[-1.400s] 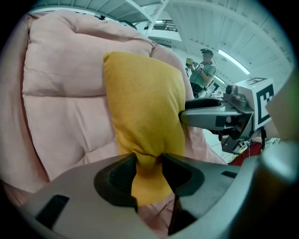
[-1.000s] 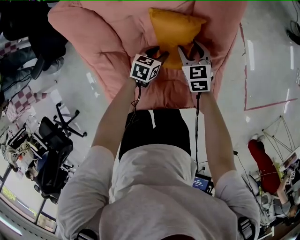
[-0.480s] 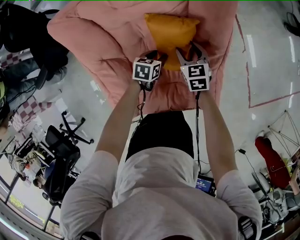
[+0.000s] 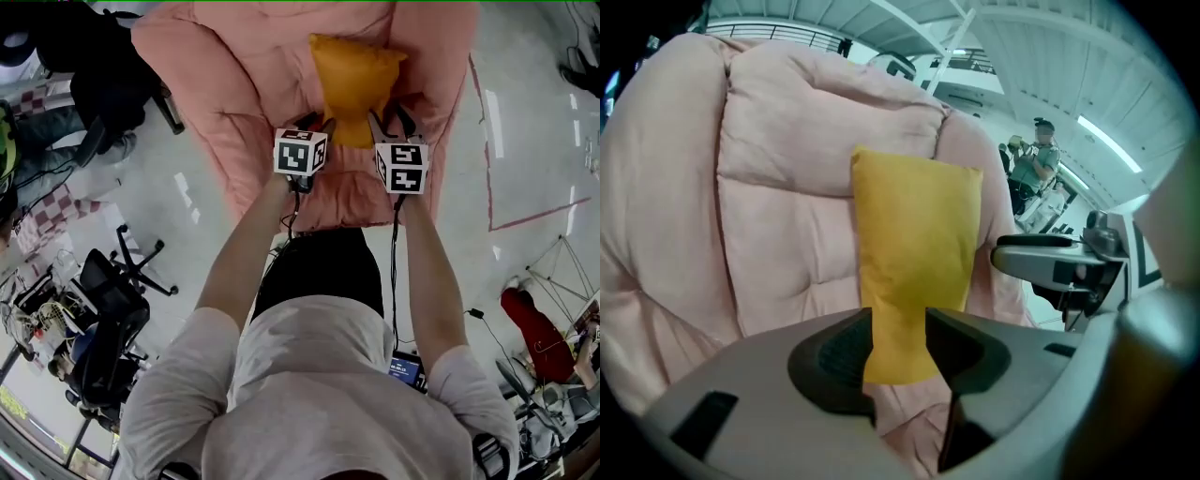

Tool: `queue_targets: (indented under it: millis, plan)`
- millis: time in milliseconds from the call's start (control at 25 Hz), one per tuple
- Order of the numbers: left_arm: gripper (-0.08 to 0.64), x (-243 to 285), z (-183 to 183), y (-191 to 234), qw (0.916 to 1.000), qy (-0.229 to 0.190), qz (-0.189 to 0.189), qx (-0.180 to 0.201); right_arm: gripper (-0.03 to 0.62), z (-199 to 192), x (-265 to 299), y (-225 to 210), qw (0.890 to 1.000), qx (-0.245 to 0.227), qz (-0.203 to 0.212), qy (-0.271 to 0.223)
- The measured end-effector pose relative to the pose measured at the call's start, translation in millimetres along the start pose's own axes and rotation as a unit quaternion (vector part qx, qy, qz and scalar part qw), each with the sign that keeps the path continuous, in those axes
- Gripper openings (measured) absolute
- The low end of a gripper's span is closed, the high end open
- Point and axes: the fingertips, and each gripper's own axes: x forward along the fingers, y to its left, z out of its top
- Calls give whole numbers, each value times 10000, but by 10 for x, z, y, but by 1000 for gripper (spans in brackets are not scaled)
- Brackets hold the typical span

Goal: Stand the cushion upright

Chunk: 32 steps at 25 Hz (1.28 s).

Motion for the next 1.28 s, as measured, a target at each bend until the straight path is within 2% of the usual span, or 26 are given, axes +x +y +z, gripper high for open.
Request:
queue_targets:
  millis: [200, 280, 480, 680, 800, 880, 1040, 1280]
  plan:
    - [177, -392, -14, -166, 9994, -345, -55, -50, 245, 16, -337, 253, 9999, 27, 2, -161]
    - [157, -603, 37, -243, 9981, -612, -23, -104, 220, 44, -486, 359, 9997, 85, -2, -243]
    - [74, -1171, 158, -470, 9914, -1289, 232, -60, 109, 245, -927, 607, 9981, 71, -31, -611]
    - [29, -1758, 139, -680, 9856, -1639, 403, 109, 9, 470, -1388, 973, 9964, -90, -92, -839]
    - [15, -2075, 163, -807, 9812, -1880, 414, 147, 9, 615, -1642, 1152, 9949, -131, -129, -995]
    - [14, -2284, 168, -866, 9775, -2058, 424, 198, 8, 703, -1831, 1219, 9936, 18, -155, -1121]
    - [14, -2690, 111, -887, 9735, -2254, 377, 95, 8, 825, -2217, 1409, 9908, 121, -202, -1330]
    - [14, -3229, 151, -1024, 9648, -2577, 263, 450, 8, 941, -2702, 1727, 9861, -102, -473, -1587]
